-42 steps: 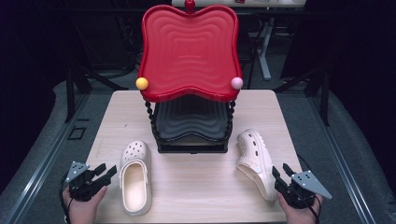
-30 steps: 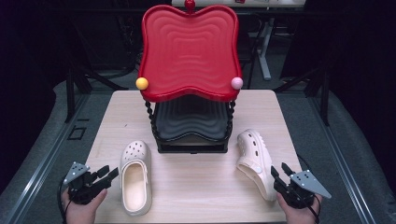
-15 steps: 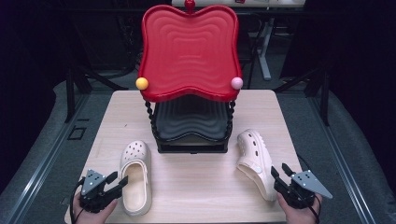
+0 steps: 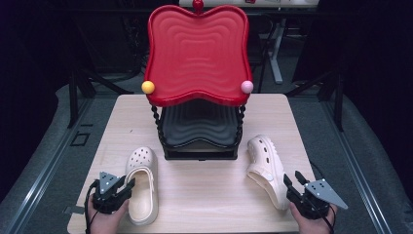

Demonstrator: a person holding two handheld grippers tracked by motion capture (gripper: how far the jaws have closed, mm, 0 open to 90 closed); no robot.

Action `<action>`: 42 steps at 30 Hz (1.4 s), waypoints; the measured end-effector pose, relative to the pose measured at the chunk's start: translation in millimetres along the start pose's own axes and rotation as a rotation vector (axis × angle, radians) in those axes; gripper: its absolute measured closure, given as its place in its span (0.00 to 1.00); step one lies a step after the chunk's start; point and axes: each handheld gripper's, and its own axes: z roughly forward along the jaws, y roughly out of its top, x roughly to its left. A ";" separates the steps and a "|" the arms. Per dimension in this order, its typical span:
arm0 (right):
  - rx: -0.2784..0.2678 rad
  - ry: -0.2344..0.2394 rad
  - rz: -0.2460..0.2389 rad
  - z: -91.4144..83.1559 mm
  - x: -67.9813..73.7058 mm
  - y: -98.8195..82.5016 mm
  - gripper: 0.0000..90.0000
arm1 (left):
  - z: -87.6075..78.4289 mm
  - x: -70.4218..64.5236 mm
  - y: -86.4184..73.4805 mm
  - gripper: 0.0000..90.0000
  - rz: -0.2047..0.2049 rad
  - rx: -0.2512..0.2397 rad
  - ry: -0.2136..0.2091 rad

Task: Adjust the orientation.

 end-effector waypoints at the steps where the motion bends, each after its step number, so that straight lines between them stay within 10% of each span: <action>1: 0.001 -0.002 -0.006 -0.5 0.9 0.3 0.63 | 0.0 0.0 0.0 0.72 0.000 0.000 0.000; 8: -0.001 -0.030 -0.091 -3.9 13.6 5.1 0.67 | 7.1 4.3 7.7 0.80 0.015 -0.004 0.016; 15: 0.041 -0.035 -0.221 -1.9 24.4 6.4 0.91 | 8.7 5.8 9.3 0.81 0.018 -0.002 -0.011; 28: 0.115 0.024 -0.146 7.6 6.1 0.9 1.00 | 7.0 7.7 1.5 0.76 -0.011 -0.047 -0.067; 42: 0.126 -0.056 -0.044 7.6 -27.1 -2.5 1.00 | 7.3 8.0 0.4 0.75 -0.006 -0.041 -0.068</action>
